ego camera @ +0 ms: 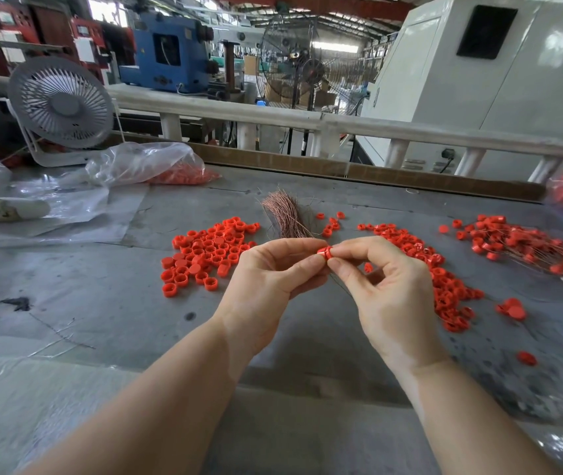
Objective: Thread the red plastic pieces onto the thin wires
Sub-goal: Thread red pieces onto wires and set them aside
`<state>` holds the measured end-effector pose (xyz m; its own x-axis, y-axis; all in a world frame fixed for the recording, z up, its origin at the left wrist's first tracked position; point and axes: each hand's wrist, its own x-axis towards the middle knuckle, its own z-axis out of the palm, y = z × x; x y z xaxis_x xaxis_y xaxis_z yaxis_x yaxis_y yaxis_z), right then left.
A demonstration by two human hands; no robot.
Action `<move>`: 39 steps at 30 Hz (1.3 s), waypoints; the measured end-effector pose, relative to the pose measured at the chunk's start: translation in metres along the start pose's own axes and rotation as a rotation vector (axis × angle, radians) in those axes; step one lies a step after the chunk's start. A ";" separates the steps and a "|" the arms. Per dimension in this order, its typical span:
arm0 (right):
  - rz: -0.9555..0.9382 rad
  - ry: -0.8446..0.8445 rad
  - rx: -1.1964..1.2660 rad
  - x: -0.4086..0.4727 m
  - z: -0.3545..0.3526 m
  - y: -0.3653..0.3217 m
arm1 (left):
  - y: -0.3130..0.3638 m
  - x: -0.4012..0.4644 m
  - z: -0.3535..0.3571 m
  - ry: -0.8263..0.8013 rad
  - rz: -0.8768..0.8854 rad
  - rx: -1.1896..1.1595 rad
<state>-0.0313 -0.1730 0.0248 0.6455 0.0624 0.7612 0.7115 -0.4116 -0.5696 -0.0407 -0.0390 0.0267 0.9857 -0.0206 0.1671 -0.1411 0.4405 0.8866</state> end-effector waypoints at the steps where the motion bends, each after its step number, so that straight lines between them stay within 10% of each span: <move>1: 0.003 0.001 0.002 0.000 0.000 0.000 | 0.000 0.000 0.000 0.001 0.010 0.011; 39: -0.058 -0.041 -0.077 -0.001 0.000 0.001 | 0.000 -0.002 0.001 0.005 0.055 0.118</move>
<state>-0.0315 -0.1736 0.0234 0.6154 0.1244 0.7783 0.7257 -0.4748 -0.4980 -0.0431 -0.0392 0.0270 0.9767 0.0054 0.2146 -0.2042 0.3321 0.9209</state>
